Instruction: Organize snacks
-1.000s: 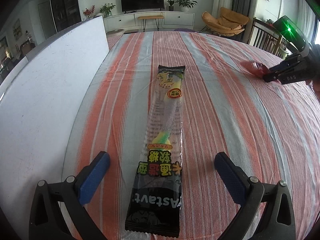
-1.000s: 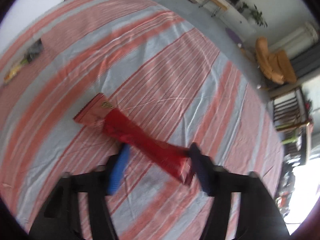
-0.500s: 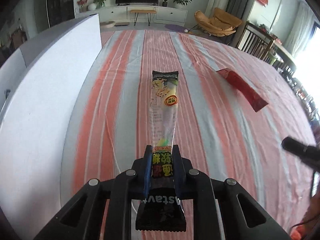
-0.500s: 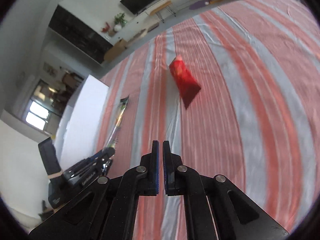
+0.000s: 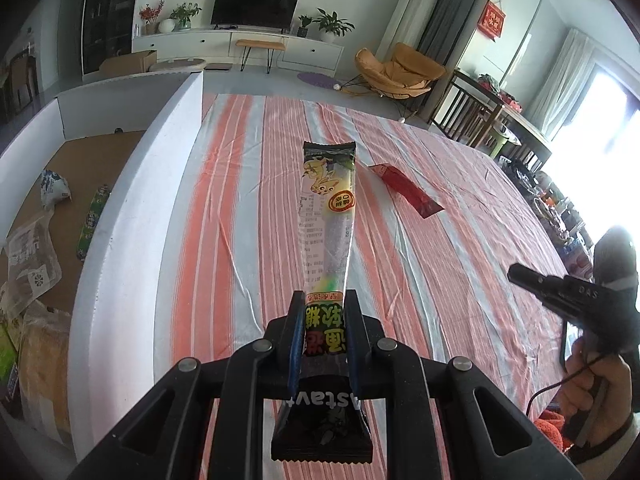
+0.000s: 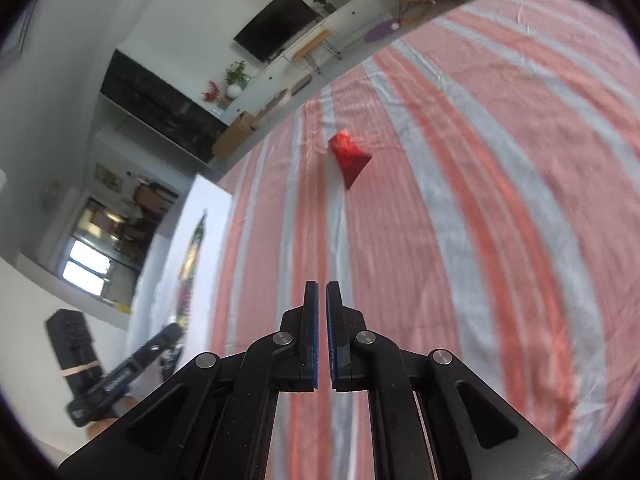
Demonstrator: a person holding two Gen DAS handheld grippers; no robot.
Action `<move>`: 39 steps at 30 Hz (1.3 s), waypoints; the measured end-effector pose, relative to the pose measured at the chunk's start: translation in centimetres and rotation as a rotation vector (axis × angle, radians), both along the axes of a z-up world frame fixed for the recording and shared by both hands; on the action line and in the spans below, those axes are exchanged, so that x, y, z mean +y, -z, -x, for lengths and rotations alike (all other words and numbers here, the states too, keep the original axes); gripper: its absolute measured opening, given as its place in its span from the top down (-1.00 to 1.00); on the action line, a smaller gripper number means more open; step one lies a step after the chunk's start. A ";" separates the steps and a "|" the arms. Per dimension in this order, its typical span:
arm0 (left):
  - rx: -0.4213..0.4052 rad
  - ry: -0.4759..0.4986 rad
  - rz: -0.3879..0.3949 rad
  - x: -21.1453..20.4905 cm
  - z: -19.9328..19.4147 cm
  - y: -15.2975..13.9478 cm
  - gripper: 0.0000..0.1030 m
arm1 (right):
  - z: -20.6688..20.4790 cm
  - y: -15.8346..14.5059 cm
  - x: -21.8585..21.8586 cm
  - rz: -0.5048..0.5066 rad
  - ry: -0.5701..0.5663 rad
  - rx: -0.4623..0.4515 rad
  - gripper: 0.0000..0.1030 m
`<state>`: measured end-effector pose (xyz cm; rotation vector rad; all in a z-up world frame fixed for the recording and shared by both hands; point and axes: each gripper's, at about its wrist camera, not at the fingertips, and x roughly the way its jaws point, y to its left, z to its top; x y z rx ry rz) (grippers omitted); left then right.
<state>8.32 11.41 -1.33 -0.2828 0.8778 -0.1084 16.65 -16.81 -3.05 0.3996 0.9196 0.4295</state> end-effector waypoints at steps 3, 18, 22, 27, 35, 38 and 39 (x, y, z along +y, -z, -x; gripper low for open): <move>-0.018 0.006 0.000 -0.1 0.5 -1.0 0.67 | -4.4 -1.8 1.3 0.228 -0.005 -0.097 -0.14; -0.092 0.045 0.001 0.5 4.1 -6.6 0.67 | -18.4 5.8 10.5 0.486 -0.046 0.095 0.68; -0.116 0.009 0.025 3.5 5.3 -8.4 0.67 | -16.4 4.1 7.5 0.274 -0.002 0.114 0.75; -0.124 -0.098 0.005 9.3 6.7 -9.3 0.67 | -10.4 -2.7 9.0 -0.015 -0.075 0.032 0.75; -0.024 -0.311 -0.179 18.8 7.9 -5.6 0.66 | -1.0 -11.9 24.5 -0.301 -0.371 -0.033 0.75; 0.030 -0.364 -0.323 19.9 7.9 -3.7 0.34 | 1.6 -11.3 31.0 -0.213 -0.446 -0.013 0.45; 0.039 -0.380 -0.356 20.1 8.1 -3.2 -0.13 | 2.4 -10.8 32.5 -0.180 -0.458 0.000 -0.19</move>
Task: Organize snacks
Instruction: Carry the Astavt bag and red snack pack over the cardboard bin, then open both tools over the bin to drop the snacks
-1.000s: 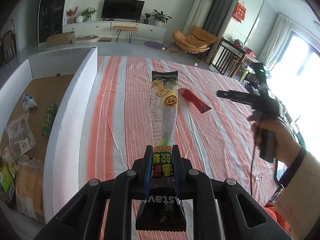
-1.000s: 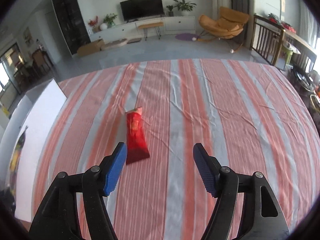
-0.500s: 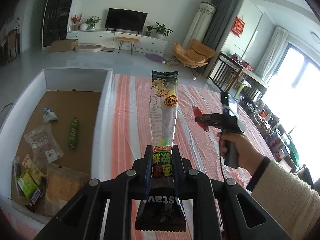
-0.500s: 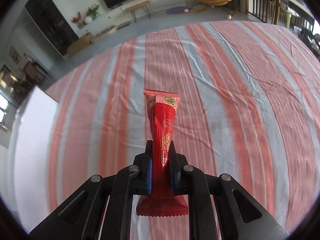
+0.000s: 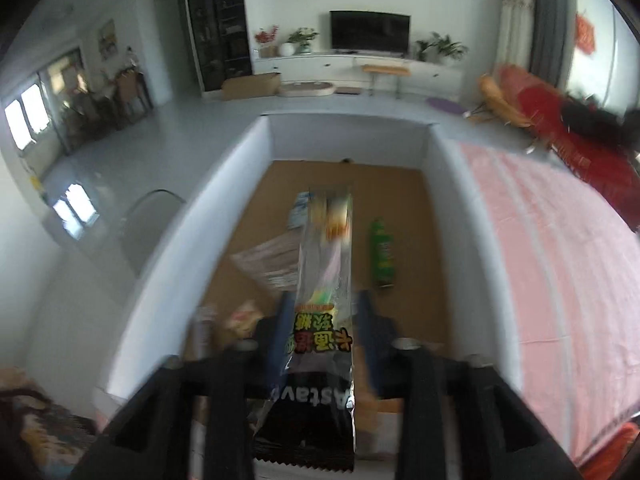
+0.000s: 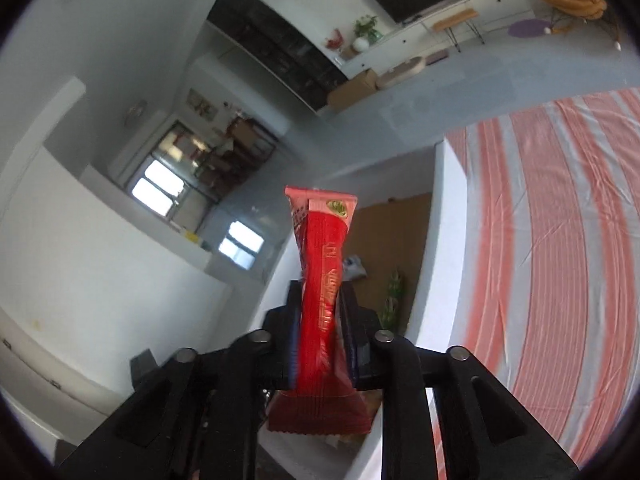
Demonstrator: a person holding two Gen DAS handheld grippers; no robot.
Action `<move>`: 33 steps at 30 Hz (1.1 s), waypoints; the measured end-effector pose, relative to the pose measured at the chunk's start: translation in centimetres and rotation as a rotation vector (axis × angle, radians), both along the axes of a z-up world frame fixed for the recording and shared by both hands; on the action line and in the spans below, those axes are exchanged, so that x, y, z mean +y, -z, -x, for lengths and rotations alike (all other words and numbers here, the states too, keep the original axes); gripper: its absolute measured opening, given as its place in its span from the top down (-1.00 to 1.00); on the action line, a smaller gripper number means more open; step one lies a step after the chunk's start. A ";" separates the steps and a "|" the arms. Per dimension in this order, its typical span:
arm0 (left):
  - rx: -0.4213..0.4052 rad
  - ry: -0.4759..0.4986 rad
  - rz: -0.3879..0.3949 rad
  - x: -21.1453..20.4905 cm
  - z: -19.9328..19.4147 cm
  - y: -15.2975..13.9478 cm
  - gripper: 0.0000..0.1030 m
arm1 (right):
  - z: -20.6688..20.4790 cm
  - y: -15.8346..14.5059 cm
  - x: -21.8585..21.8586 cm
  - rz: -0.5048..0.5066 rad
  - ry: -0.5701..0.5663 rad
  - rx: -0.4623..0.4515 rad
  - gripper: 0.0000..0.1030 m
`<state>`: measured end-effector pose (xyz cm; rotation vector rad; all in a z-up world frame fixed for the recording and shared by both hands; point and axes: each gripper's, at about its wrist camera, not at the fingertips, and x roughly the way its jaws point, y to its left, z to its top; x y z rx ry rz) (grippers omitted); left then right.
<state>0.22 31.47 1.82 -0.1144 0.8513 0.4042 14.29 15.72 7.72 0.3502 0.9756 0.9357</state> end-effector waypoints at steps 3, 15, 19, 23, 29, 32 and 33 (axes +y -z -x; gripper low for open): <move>-0.023 -0.045 -0.071 0.3 1.3 0.4 -0.90 | 2.4 0.9 2.2 0.105 -0.009 -0.054 -0.45; -0.090 -0.115 -0.145 -1.3 2.6 -2.4 -0.99 | 7.5 0.4 -0.2 0.420 0.146 -0.344 -0.59; -0.106 -0.117 -0.187 -1.9 2.8 -3.5 -0.99 | 7.7 -0.2 -0.4 0.456 0.168 -0.344 -0.59; -0.096 -0.112 -0.148 -1.4 3.0 -4.1 -0.99 | 8.5 -0.6 0.2 0.475 0.153 -0.336 -0.59; -0.106 -0.113 -0.107 -1.3 3.7 -4.5 -0.99 | 9.4 -1.4 0.6 0.486 0.149 -0.348 -0.59; -0.118 -0.108 -0.082 -1.4 3.9 -4.7 -0.99 | 9.6 -1.6 0.6 0.488 0.151 -0.353 -0.59; -0.120 -0.107 -0.082 -1.4 3.9 -4.6 -0.99 | 9.6 -1.6 0.6 0.491 0.152 -0.358 -0.59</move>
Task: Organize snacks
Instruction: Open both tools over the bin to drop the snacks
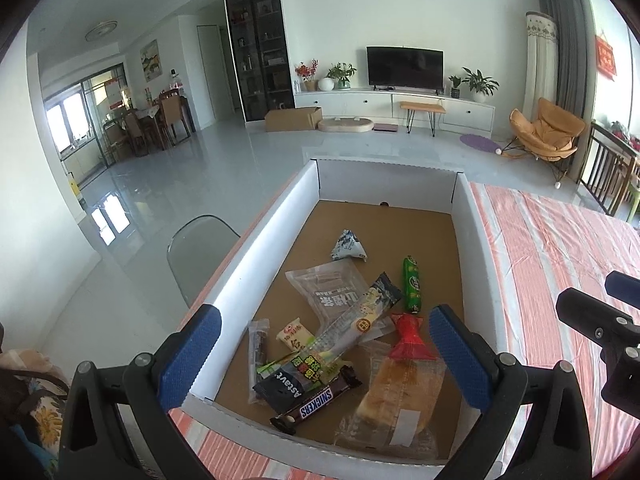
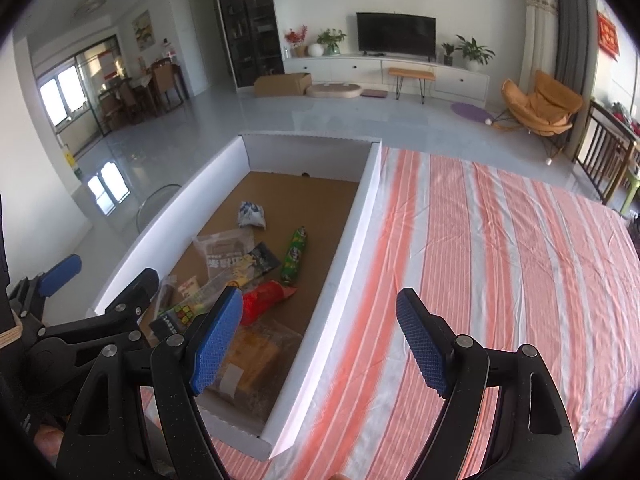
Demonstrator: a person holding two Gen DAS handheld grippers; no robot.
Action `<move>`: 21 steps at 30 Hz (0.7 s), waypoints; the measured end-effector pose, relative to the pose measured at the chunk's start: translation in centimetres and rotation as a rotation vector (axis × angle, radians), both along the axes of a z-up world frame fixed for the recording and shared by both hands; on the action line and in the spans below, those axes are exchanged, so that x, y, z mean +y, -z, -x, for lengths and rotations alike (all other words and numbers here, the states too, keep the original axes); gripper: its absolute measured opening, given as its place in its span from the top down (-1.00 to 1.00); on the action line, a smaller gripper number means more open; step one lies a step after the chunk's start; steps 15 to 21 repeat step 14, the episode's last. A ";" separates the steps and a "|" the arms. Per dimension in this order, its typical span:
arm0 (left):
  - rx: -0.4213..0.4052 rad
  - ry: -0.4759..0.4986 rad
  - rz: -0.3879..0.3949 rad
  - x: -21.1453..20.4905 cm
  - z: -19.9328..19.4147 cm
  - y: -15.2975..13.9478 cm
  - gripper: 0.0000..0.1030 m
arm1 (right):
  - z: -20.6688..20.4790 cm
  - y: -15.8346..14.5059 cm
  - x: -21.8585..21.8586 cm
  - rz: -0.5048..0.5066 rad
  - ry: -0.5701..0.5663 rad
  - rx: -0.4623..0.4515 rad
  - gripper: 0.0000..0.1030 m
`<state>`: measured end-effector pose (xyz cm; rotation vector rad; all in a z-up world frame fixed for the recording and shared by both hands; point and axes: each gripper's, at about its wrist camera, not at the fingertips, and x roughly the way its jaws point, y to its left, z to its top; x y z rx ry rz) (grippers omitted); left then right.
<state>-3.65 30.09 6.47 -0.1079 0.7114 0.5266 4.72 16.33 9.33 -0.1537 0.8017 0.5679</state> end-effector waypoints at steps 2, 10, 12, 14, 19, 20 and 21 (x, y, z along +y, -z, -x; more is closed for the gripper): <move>-0.003 0.004 -0.004 -0.3 -0.1 -0.1 -0.99 | 0.0 0.2 0.0 0.008 0.000 -0.002 -0.59; -0.009 0.001 0.095 0.5 0.4 0.0 -0.99 | 0.2 0.2 0.0 0.003 -0.003 0.001 -0.59; -0.005 0.000 0.113 0.6 0.4 0.0 -0.99 | 0.3 0.1 0.0 0.004 -0.006 -0.002 -0.59; 0.000 -0.003 0.088 0.3 0.4 0.0 -0.99 | 0.3 0.2 -0.1 0.003 -0.009 0.000 -0.59; 0.000 -0.003 0.088 0.3 0.4 0.0 -0.99 | 0.3 0.2 -0.1 0.003 -0.009 0.000 -0.59; 0.000 -0.003 0.088 0.3 0.4 0.0 -0.99 | 0.3 0.2 -0.1 0.003 -0.009 0.000 -0.59; 0.000 -0.003 0.088 0.3 0.4 0.0 -0.99 | 0.3 0.2 -0.1 0.003 -0.009 0.000 -0.59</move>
